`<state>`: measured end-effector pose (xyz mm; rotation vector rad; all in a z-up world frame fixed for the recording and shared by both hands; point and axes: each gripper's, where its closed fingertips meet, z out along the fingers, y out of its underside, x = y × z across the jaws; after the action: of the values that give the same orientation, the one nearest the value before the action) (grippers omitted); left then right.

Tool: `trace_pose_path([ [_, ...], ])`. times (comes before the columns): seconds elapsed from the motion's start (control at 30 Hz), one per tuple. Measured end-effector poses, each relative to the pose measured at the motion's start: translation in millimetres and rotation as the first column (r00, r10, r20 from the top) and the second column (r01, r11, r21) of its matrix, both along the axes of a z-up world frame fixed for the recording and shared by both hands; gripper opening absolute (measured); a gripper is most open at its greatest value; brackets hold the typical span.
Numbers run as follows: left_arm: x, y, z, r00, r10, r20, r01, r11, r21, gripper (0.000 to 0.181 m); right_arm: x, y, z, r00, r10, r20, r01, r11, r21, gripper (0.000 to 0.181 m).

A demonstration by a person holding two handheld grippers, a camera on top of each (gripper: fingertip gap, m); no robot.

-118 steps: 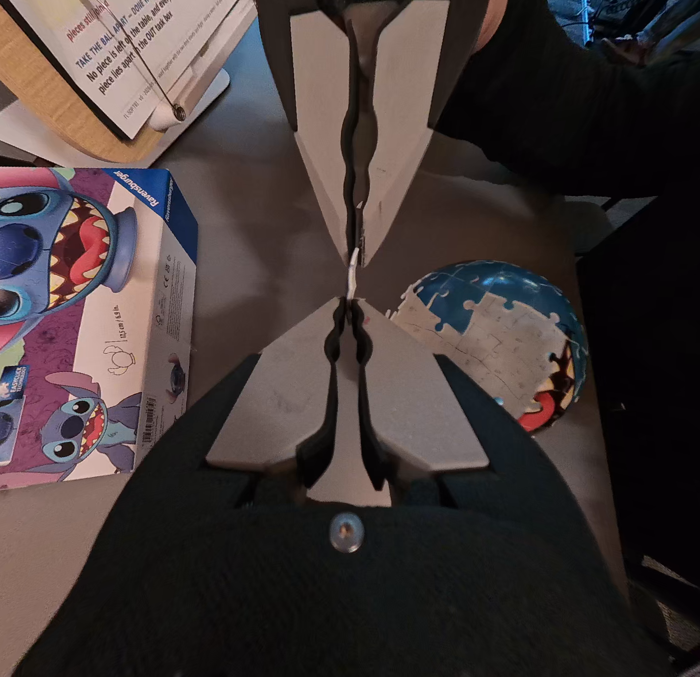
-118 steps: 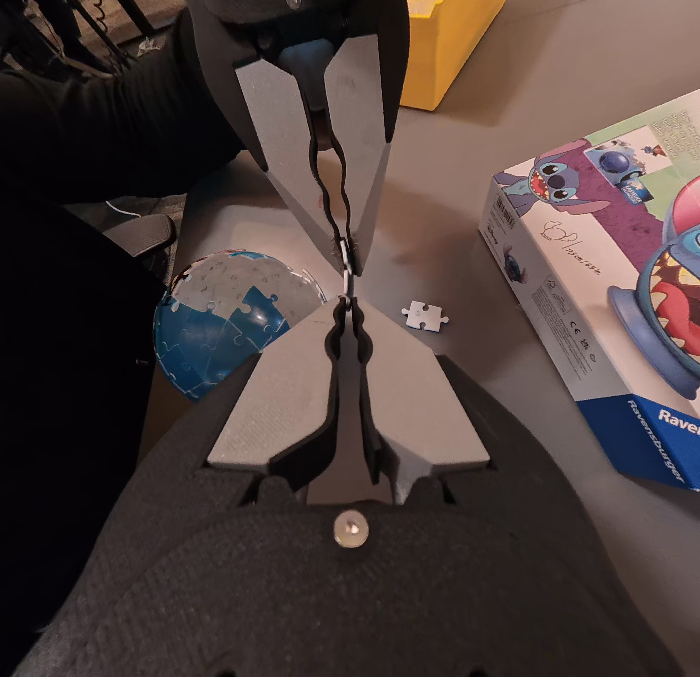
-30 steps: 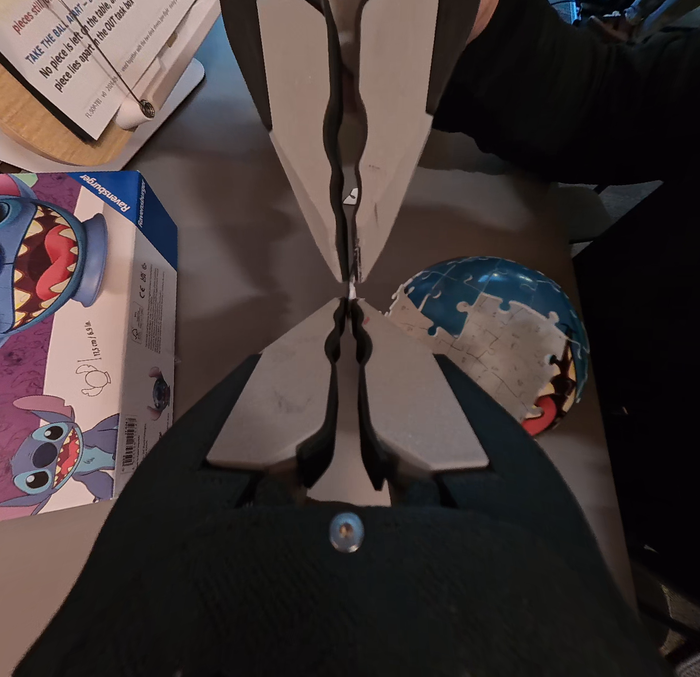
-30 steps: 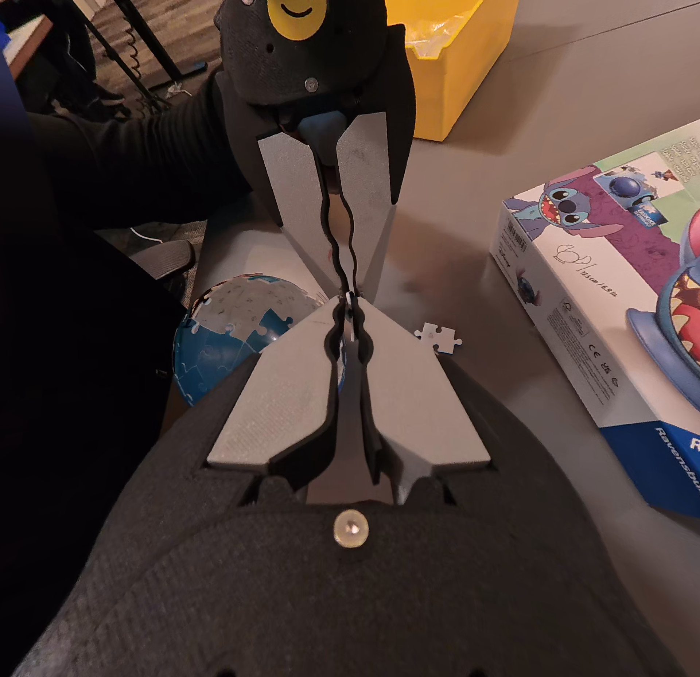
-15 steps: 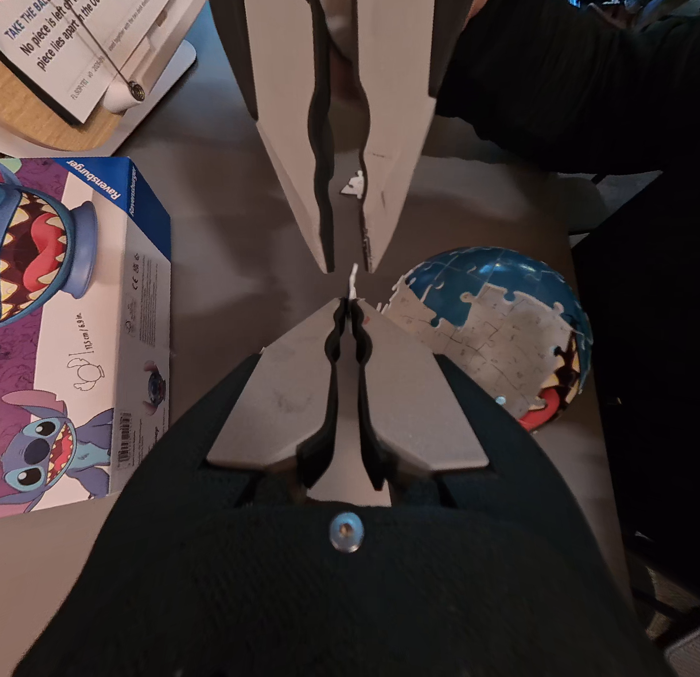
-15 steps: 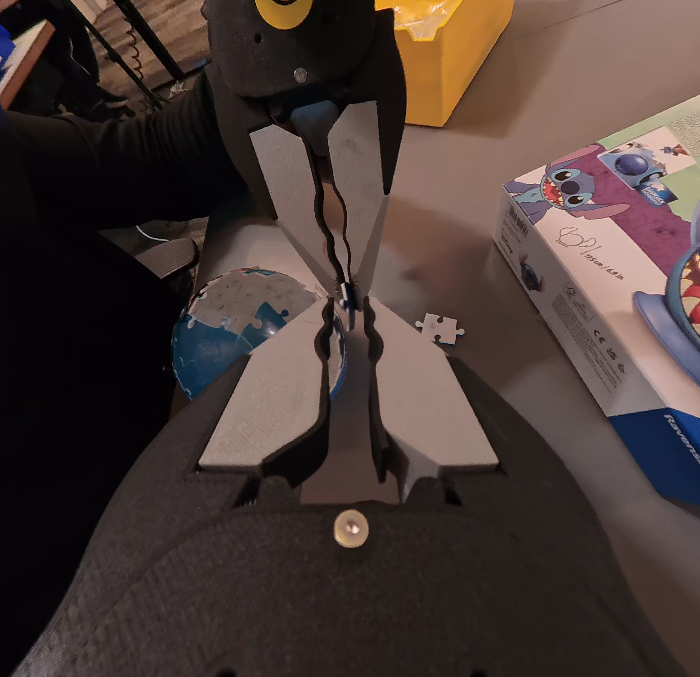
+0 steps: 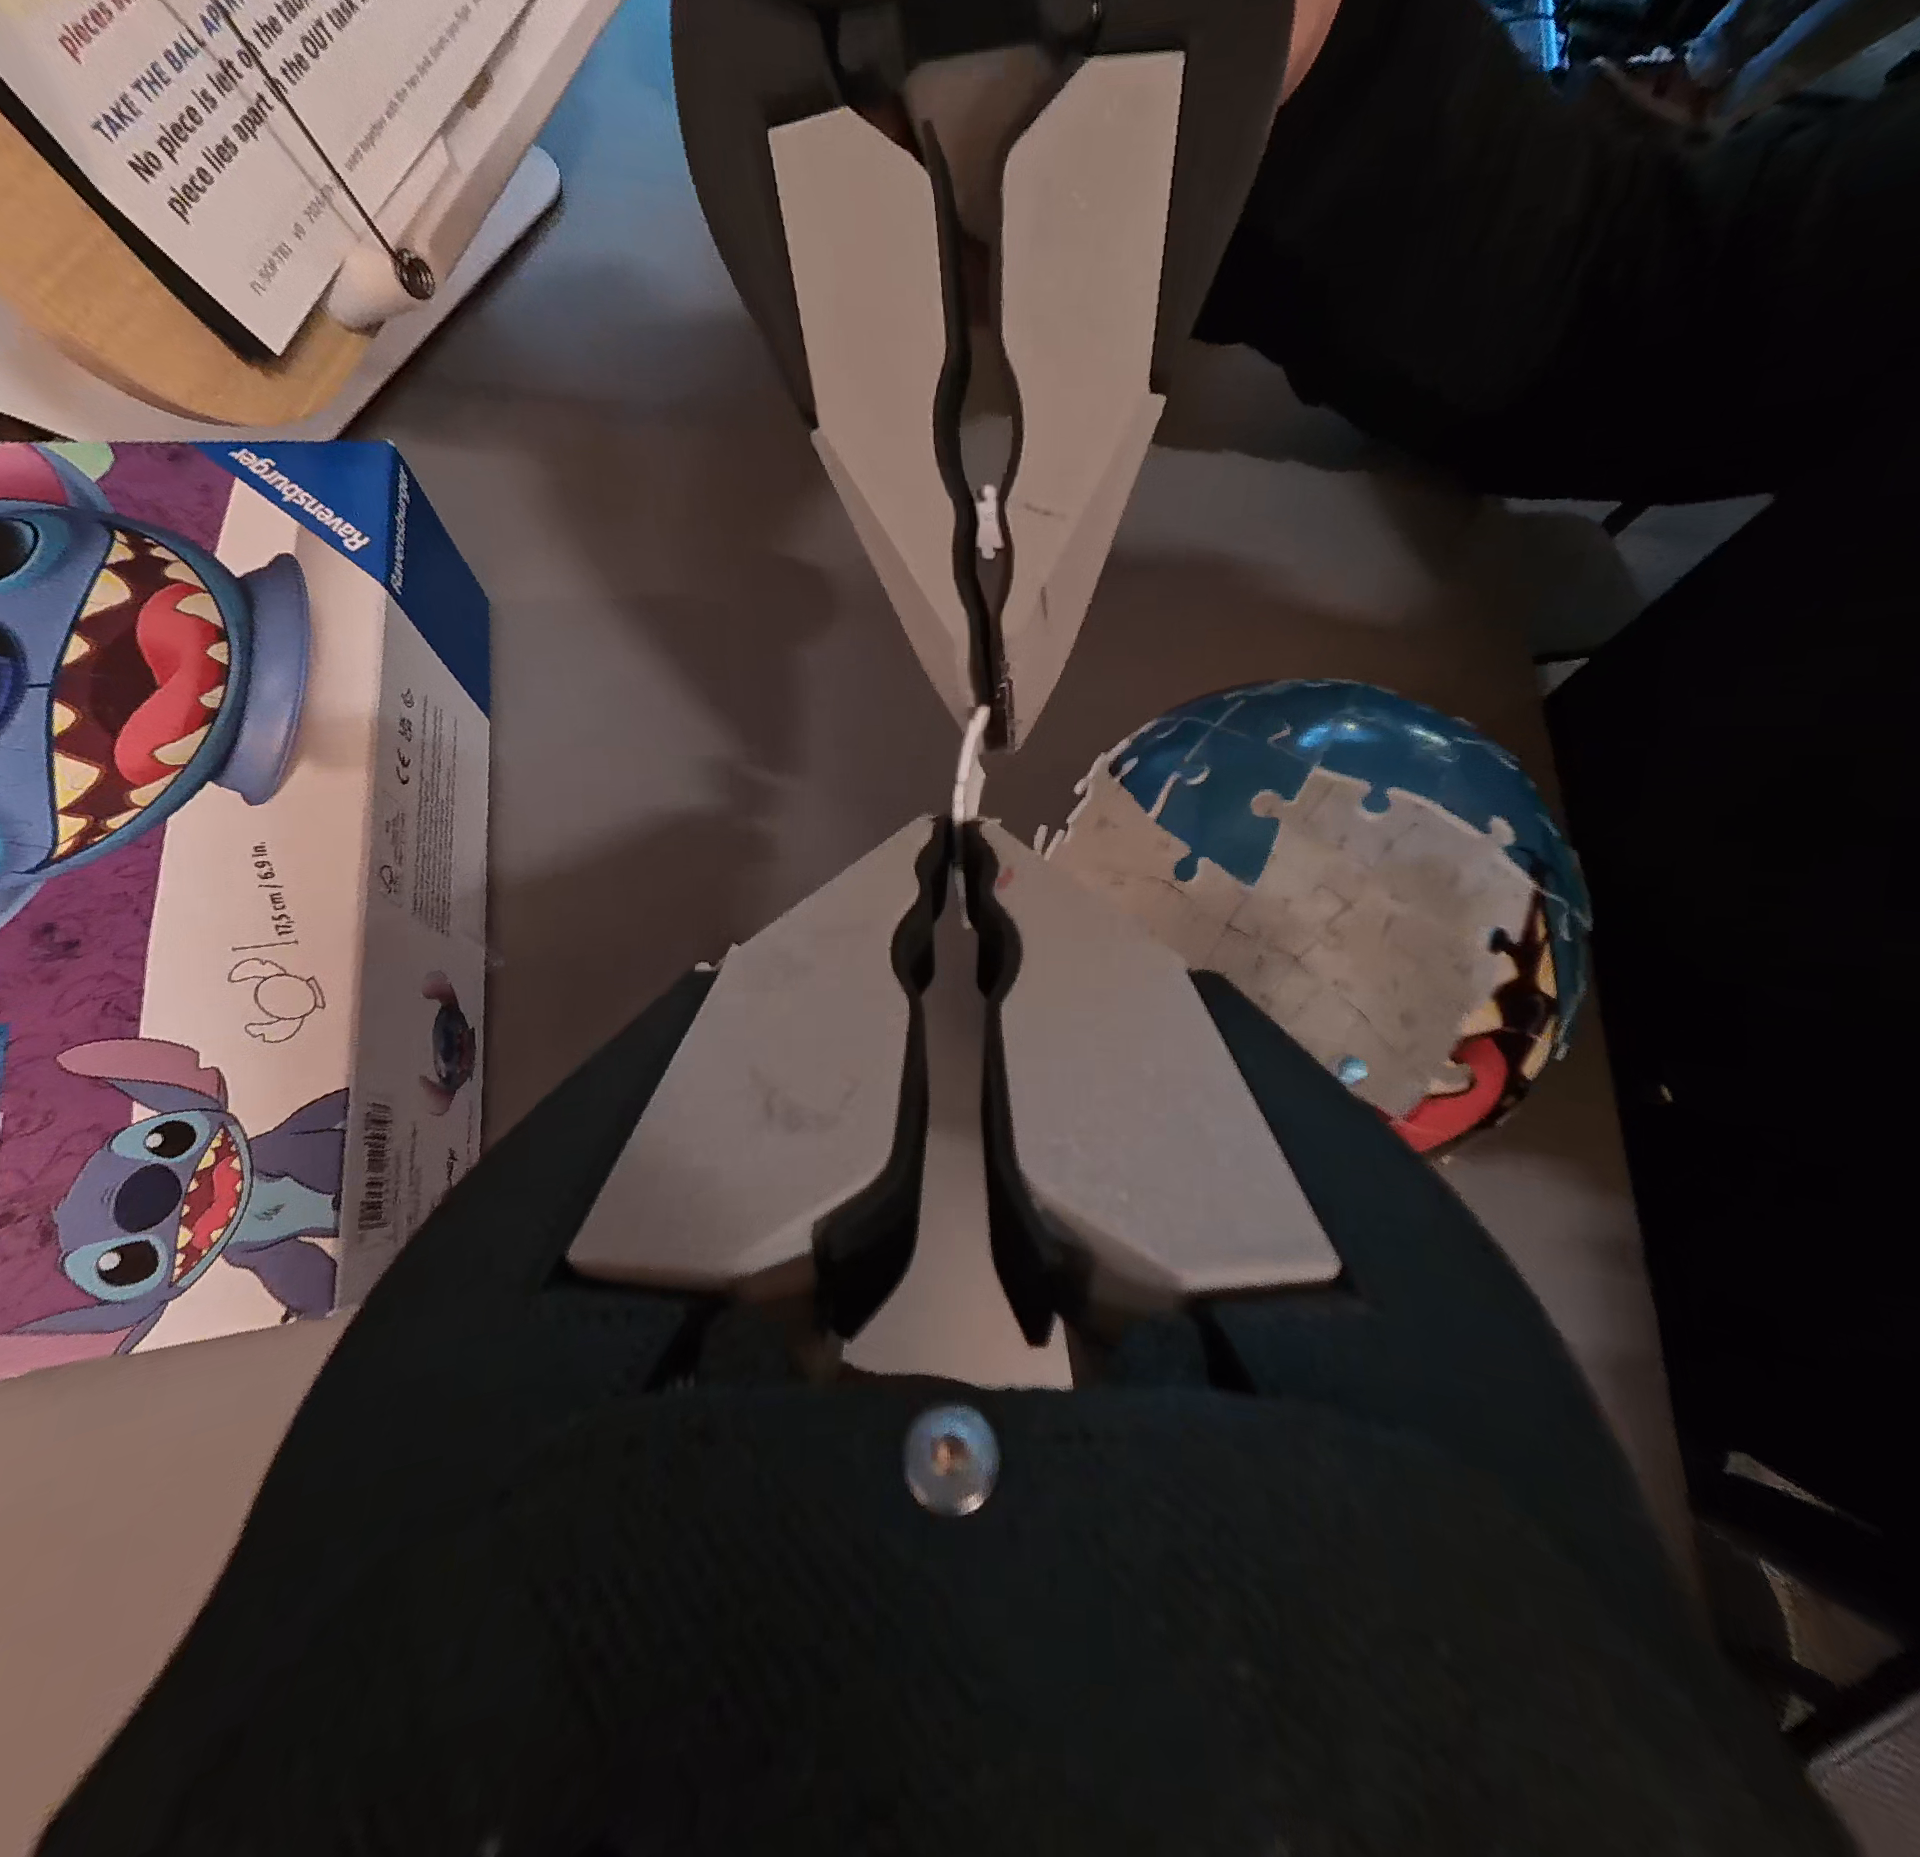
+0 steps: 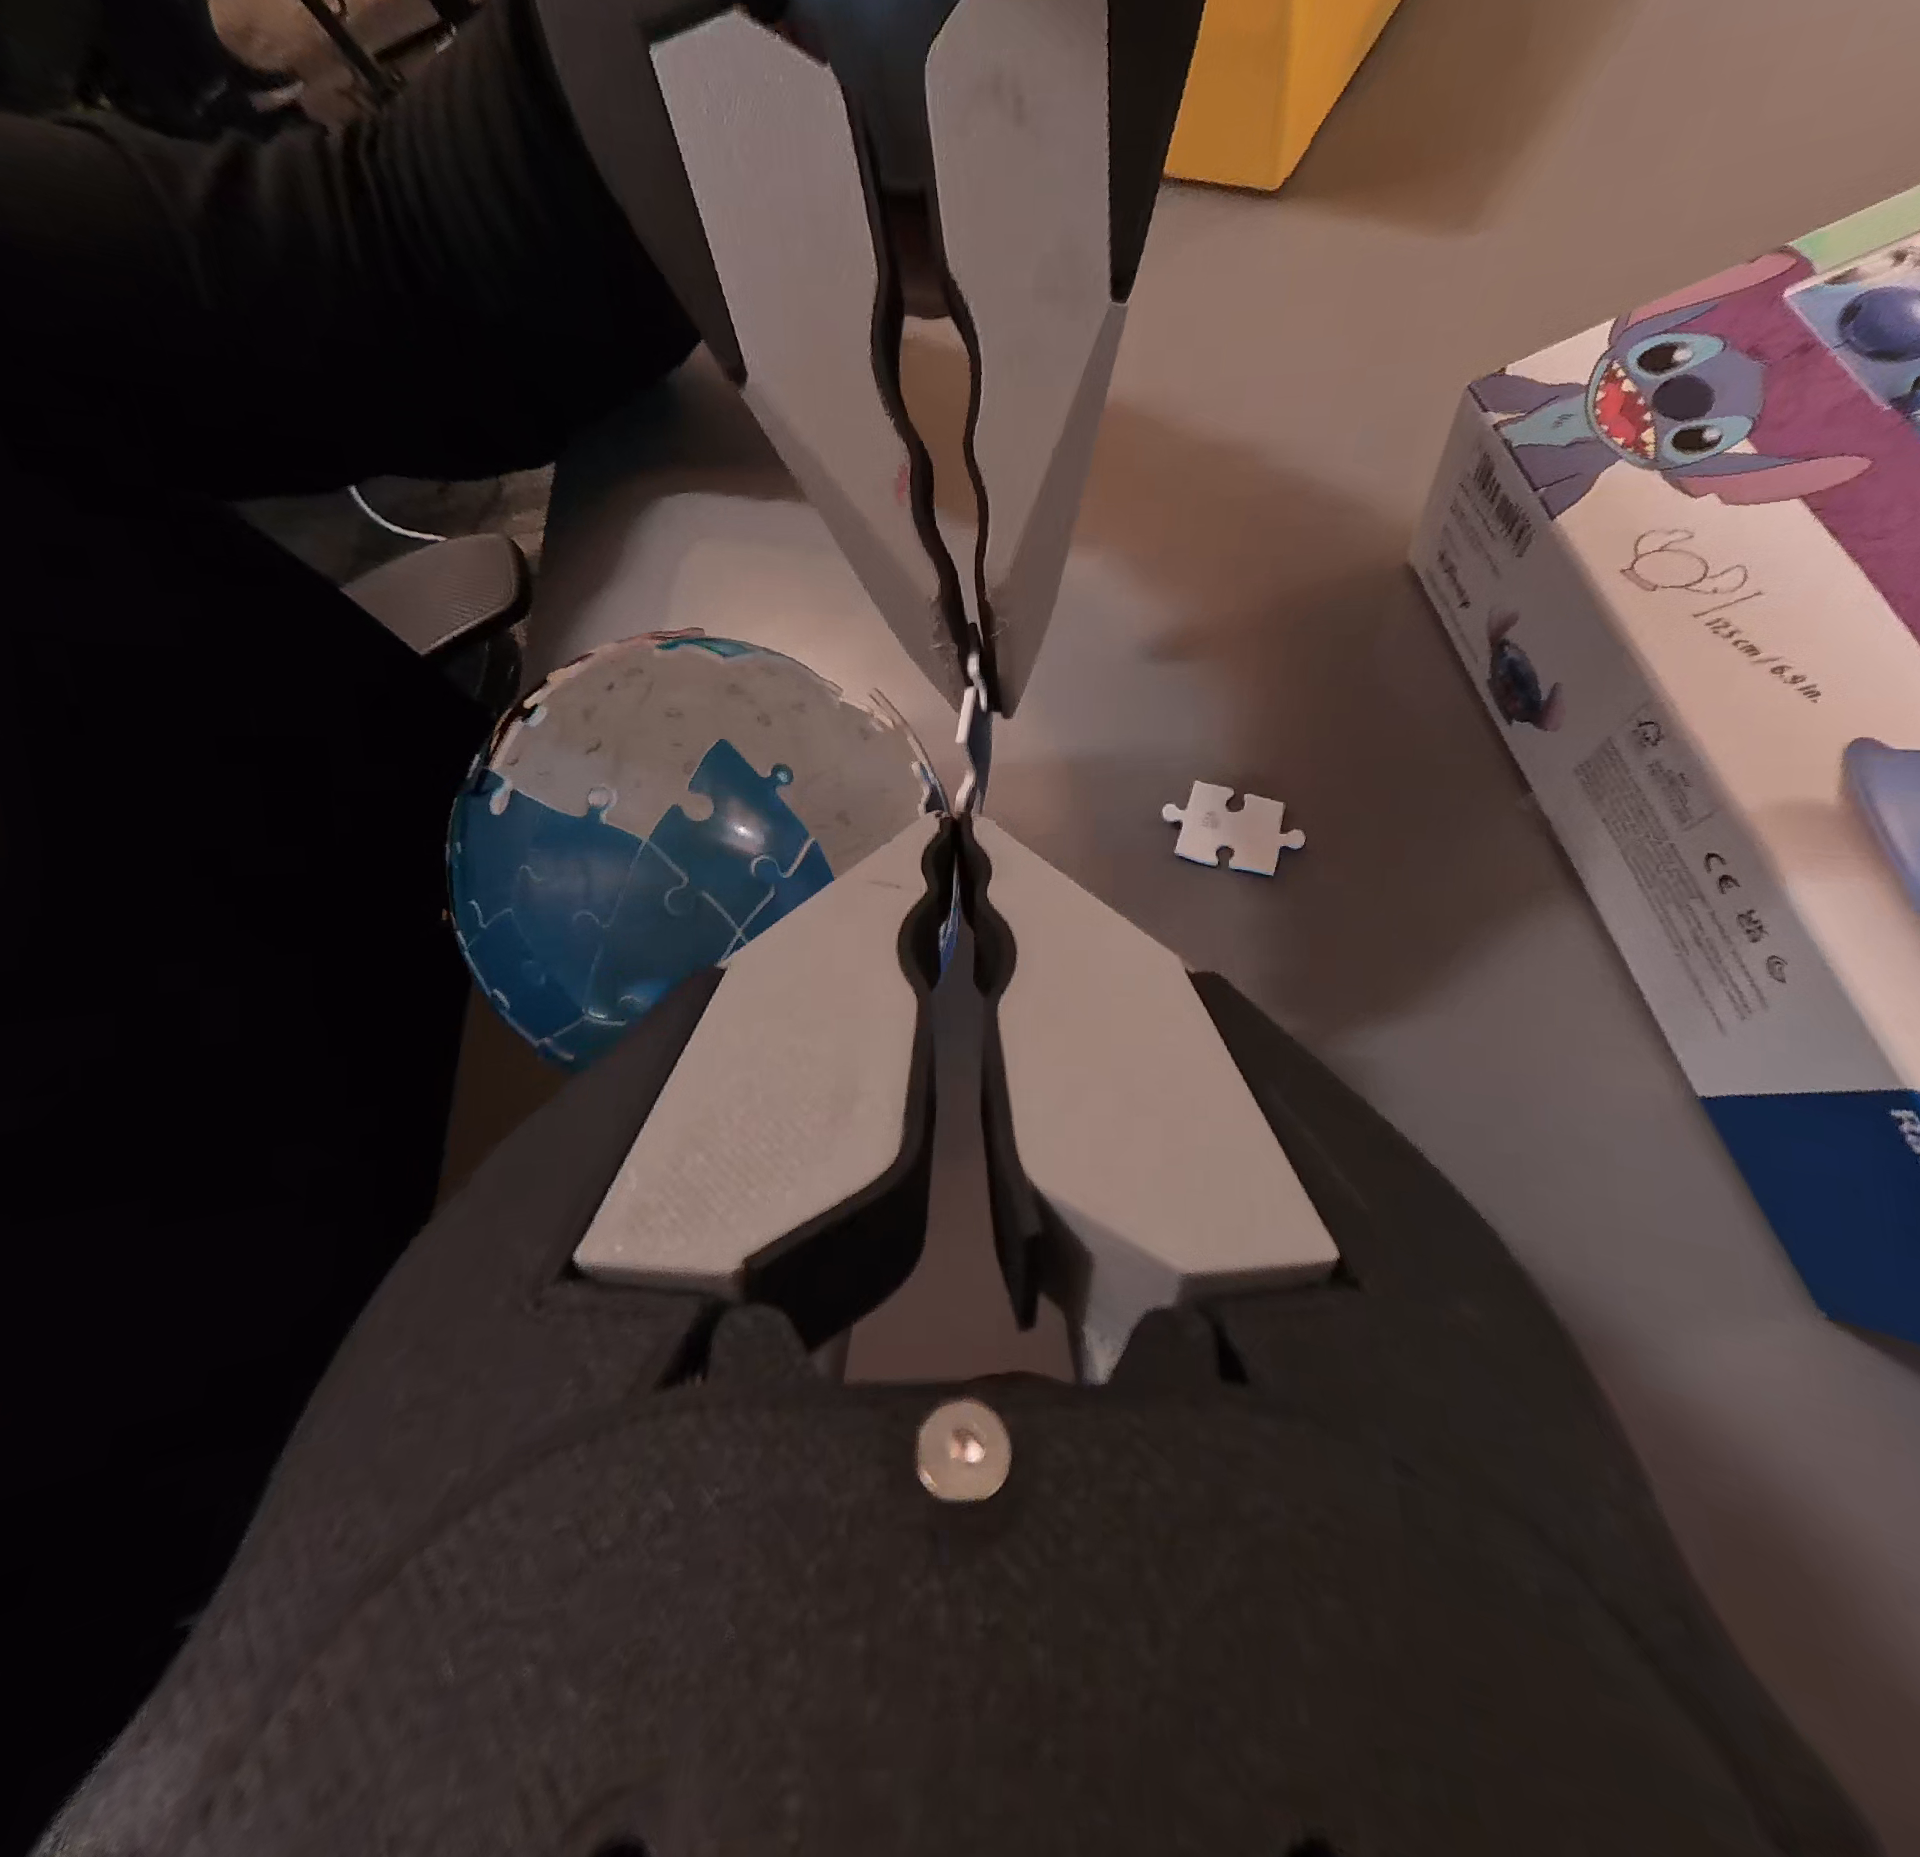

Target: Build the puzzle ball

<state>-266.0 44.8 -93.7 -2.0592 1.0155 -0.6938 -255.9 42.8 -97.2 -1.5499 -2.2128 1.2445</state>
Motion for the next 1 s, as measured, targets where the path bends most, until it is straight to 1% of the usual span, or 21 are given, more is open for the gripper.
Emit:
trace_pose_path([
  [0.07, 1.5, 0.0, -3.4, 1.000, -0.004, -0.007, 0.004, 1.000, -0.009, 0.000, 1.1, 2.0, -0.4, 1.000, -0.005, 0.005, 0.005, 1.000, -0.007, 0.001],
  [0.17, 1.4, 0.6, -9.4, 1.000, -0.004, -0.030, 0.003, 1.000, -0.020, 0.000, 1.5, 4.7, 4.7, 1.000, -0.019, -0.001, 0.019, 0.999, -0.039, 0.010],
  [0.27, 3.5, 0.8, -12.4, 0.999, -0.008, -0.032, 0.007, 1.000, -0.028, 0.000, -2.5, 5.7, 10.3, 0.999, -0.040, -0.032, 0.038, 0.997, -0.060, 0.012],
  [0.33, 5.5, 0.2, -14.0, 0.999, -0.014, -0.037, 0.012, 0.999, -0.031, 0.000, -5.3, 3.2, 8.7, 0.999, -0.041, -0.030, 0.039, 0.997, -0.064, 0.014],
  [0.43, 7.5, -1.2, -14.9, 0.999, -0.021, -0.043, 0.020, 0.999, -0.032, 0.000, -6.7, -1.7, 0.7, 1.000, -0.024, -0.009, 0.023, 0.999, -0.038, 0.011],
  [0.53, 8.0, -2.5, -11.9, 0.999, -0.027, -0.028, 0.026, 0.999, -0.035, 0.000, -8.2, -4.4, -4.9, 1.000, -0.016, 0.003, 0.016, 1.000, -0.023, 0.002],
  [0.63, 4.9, -2.7, -6.3, 1.000, -0.025, -0.009, 0.024, 0.999, -0.024, 0.001, -10.2, -1.7, -3.2, 0.999, -0.029, -0.016, 0.029, 1.000, -0.011, 0.000],
  [0.7, -0.6, -5.2, -0.5, 1.000, -0.026, 0.003, 0.026, 0.999, -0.023, 0.002, -9.3, -0.3, 0.7, 0.999, -0.038, -0.020, 0.037, 0.999, -0.032, 0.000],
  [0.77, -11.4, -5.8, 2.4, 1.000, -0.007, -0.013, 0.007, 1.000, -0.017, 0.007, -7.3, 3.5, 1.0, 0.999, -0.052, -0.008, 0.051, 0.997, -0.049, 0.000],
  [0.87, -24.7, -1.3, 11.4, 0.999, 0.043, -0.006, -0.043, 0.999, 0.012, 0.007, -6.5, 8.2, 2.2, 0.997, -0.072, 0.000, 0.072, 0.994, -0.083, 0.000],
  [0.93, -26.7, -2.3, 16.1, 0.999, 0.044, 0.012, -0.044, 0.999, 0.016, 0.007, -6.0, 8.6, 2.9, 0.997, -0.072, 0.000, 0.071, 0.993, -0.090, 0.000],
  [1.0, -28.4, -1.0, 15.8, 0.999, 0.053, -0.001, -0.053, 0.998, 0.025, 0.006, -5.1, 7.5, 2.1, 0.998, -0.065, 0.004, 0.065, 0.995, -0.080, 0.000],
])
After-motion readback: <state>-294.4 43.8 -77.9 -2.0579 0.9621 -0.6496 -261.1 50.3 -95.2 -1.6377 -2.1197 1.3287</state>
